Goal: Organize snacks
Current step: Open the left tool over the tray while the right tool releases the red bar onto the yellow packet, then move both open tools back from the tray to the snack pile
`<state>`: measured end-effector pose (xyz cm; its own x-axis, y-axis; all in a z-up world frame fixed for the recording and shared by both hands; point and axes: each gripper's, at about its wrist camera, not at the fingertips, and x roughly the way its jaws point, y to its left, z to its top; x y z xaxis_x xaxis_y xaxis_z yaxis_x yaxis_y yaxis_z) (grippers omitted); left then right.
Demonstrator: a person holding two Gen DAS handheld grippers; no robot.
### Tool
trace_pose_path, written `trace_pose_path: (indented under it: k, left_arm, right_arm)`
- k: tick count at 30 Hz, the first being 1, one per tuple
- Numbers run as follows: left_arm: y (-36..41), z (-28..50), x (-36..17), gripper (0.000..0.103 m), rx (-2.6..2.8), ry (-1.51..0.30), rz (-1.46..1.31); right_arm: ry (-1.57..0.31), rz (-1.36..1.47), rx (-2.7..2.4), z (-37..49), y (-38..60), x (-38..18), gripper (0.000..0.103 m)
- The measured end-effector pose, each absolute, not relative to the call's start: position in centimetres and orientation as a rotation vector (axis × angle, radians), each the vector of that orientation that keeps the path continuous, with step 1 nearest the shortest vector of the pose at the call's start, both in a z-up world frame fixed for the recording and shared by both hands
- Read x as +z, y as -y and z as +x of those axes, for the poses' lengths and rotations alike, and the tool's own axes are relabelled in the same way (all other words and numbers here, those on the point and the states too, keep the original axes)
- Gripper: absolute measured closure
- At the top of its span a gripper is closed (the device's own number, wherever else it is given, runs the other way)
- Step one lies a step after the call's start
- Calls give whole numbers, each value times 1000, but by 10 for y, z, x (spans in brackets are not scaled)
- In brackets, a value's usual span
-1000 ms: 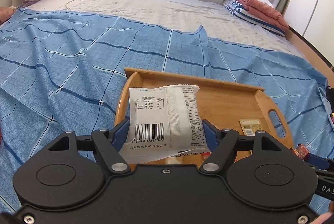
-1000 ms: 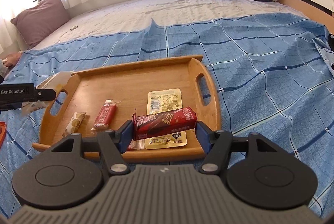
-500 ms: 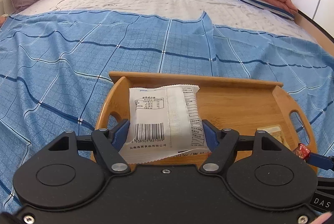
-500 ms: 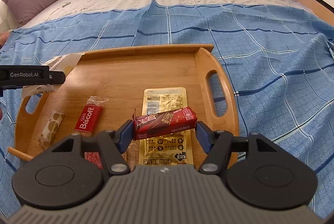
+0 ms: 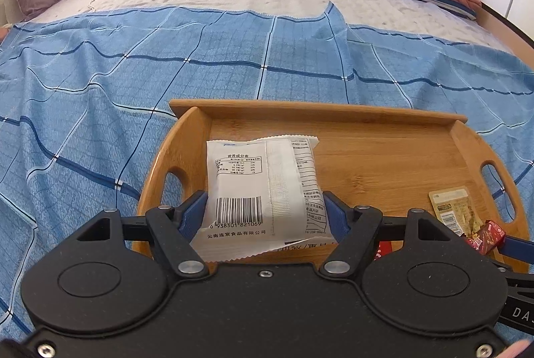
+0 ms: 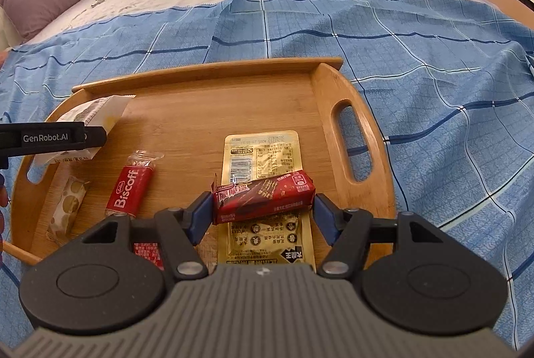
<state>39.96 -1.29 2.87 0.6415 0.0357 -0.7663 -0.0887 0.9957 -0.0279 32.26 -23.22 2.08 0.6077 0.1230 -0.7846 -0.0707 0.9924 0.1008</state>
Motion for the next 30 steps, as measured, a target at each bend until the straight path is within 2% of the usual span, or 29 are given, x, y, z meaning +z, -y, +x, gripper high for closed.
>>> trace_pose_path:
  k: [12,15,17,19,22,30]
  left_arm:
    - [14,399,18,31,91,-883,-41]
    - [14,397,18,31,91,-875,-37]
    - [15,395,19,28,90,-858,-33]
    - [15,391,22,18,79,-842,-26]
    - [18,385,28,12,73,-816,7]
    - [23,352,46,10,-1,-794,61]
  right_arm:
    - [-905,67,122,320,231,15,34]
    - [-903,68,120,320,232,14,25]
    - [-893,84,124,318,233,14,18]
    - [-871,106,133,314,235,14,11]
    - [-853,116,157,306,234,15,11]
    - [-802,100,185,279,231,31,8]
